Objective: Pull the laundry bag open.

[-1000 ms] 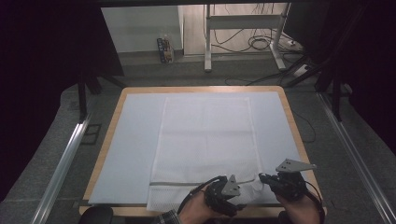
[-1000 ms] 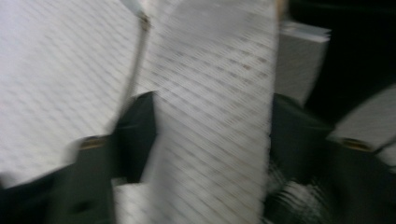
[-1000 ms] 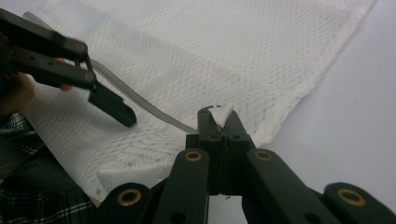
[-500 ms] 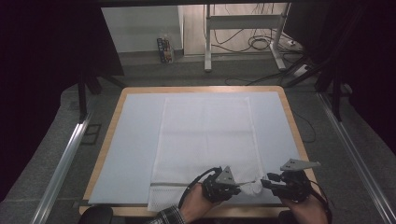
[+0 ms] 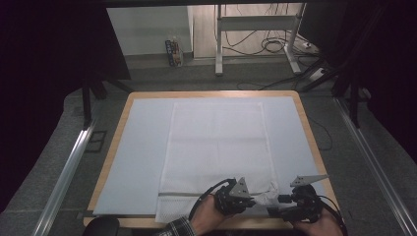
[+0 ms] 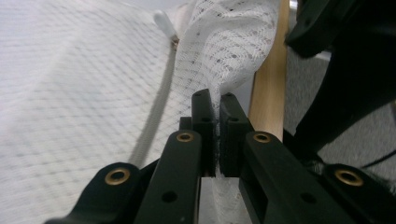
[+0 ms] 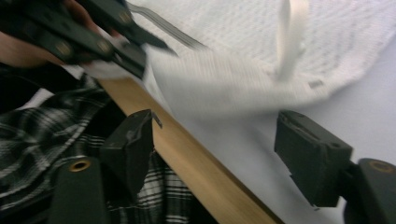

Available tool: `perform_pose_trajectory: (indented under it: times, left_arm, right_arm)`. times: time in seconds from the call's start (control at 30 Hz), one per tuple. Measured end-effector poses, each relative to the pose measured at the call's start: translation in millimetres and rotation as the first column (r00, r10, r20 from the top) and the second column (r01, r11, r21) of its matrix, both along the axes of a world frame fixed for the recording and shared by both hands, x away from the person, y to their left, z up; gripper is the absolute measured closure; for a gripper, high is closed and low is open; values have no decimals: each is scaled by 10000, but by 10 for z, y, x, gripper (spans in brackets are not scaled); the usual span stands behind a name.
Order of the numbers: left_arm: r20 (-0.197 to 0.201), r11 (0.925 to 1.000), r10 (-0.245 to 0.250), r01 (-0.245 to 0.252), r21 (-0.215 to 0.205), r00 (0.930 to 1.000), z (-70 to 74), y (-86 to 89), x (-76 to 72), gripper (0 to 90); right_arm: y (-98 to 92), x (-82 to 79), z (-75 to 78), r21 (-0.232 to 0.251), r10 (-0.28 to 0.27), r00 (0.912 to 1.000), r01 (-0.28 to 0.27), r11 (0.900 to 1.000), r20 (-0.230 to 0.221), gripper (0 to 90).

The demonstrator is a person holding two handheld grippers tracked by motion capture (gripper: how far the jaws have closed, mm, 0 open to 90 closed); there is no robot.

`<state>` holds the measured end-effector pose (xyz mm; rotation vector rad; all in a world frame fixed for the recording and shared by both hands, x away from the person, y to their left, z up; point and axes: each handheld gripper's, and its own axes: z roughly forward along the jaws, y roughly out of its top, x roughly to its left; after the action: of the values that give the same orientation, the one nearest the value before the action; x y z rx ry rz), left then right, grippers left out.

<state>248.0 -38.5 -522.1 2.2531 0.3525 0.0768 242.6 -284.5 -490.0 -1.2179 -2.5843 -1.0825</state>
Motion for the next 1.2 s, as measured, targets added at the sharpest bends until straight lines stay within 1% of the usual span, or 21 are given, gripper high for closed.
perform_pose_trajectory:
  times: [0.03, 0.1, 0.13, 0.17, 0.37, 0.4, 0.47, 0.53, 0.57, 0.6, 0.67, 0.7, 0.8, 0.87, 0.93, 0.97, 1.0, 1.07, 1.13, 1.17, 1.2]
  left_arm:
    - [0, 10000, 0, 0, 0, 10000, 0, 0, 0, 869]
    - [131, 9998, -117, 115, 152, 9998, -45, -48, -43, 863]
    - [254, 9991, -250, 241, 358, 9994, -46, -46, -39, 862]
    - [160, 9998, -130, 128, 164, 9998, -61, -62, -53, 860]
    - [343, 9992, -245, 234, 317, 9991, -79, -81, -71, 846]
    - [497, 9977, -382, 353, 573, 9980, -77, -83, -74, 846]
    - [626, 9972, -444, 404, 634, 9971, -94, -105, -91, 836]
    - [779, 9958, -547, 486, 781, 9955, -101, -113, -102, 827]
    - [779, 9958, -547, 486, 781, 9955, -101, -113, -102, 823]
    - [826, 9947, -605, 532, 877, 9947, -100, -116, -109, 822]
    - [729, 9953, -632, 575, 784, 9953, -105, -114, -100, 816]
    - [548, 9972, -499, 467, 586, 9972, -112, -120, -107, 810]
    - [311, 9965, -691, 675, 502, 9971, -112, -103, -77, 772]
    - [186, 9965, -725, 716, 442, 9972, -105, -93, -69, 722]
    - [-92, 9975, -706, 706, -31, 9975, -50, -18, -34, 658]
    - [-92, 9975, -706, 706, -31, 9975, -50, -18, -34, 634]
    - [-186, 9971, -712, 707, -271, 9973, 22, 43, 12, 610]
    - [-142, 9975, -532, 525, -474, 9985, 101, 111, 72, 583]
    - [-219, 9981, -251, 239, -569, 9994, 151, 143, 156, 586]
    - [-219, 9981, -251, 239, -569, 9994, 151, 143, 156, 609]
    - [-250, 9989, -119, 107, -460, 9996, 167, 137, 212, 645]
  right_arm:
    - [0, 0, 0, 0, 0, 10000, 0, 10000, 0, 262]
    - [-21, 23, 0, 372, -57, 9998, 64, 9993, -174, 229]
    - [-28, 37, -7, 487, -149, 9995, 162, 9987, -284, 220]
    - [-35, 53, -15, 547, -253, 9989, 275, 9981, -393, 214]
    - [-50, 151, -64, 885, -776, 9935, 850, 9924, -836, 205]
    - [-50, 170, -65, 906, -882, 9921, 963, 9912, -897, 205]
    - [-31, 223, -67, 986, -1176, 9876, 1280, 9869, -1044, 242]
    - [-20, 251, -76, 921, -1267, 9855, 1374, 9862, -1130, 292]
    - [-20, 251, -76, 921, -1267, 9855, 1374, 9862, -1130, 292]
    - [-32, 260, -82, 831, -1507, 9810, 1614, 9834, -1219, 394]
    - [-46, 256, -93, 507, -1488, 9817, 1557, 9865, -1187, 493]
    - [-54, 253, -109, 417, -1511, 9808, 1573, 9867, -1232, 539]
    - [-70, 247, -157, 313, -1434, 9797, 1492, 9883, -1400, 734]
    - [-71, 242, -179, 279, -1353, 9789, 1411, 9896, -1530, 813]
    - [-69, 230, -187, 188, -1341, 9800, 1383, 9902, -1470, 827]
    - [-69, 230, -187, 188, -1341, 9800, 1383, 9902, -1470, 827]
    - [-75, 222, -190, 147, -1290, 9817, 1323, 9911, -1401, 830]
    - [-90, 215, -193, 207, -1290, 9823, 1330, 9909, -1357, 833]
    - [-111, 210, -194, 319, -1234, 9841, 1285, 9912, -1280, 834]
    - [-111, 210, -194, 319, -1234, 9841, 1285, 9912, -1280, 834]
    - [-121, 203, -189, 412, -1179, 9865, 1233, 9915, -1140, 834]
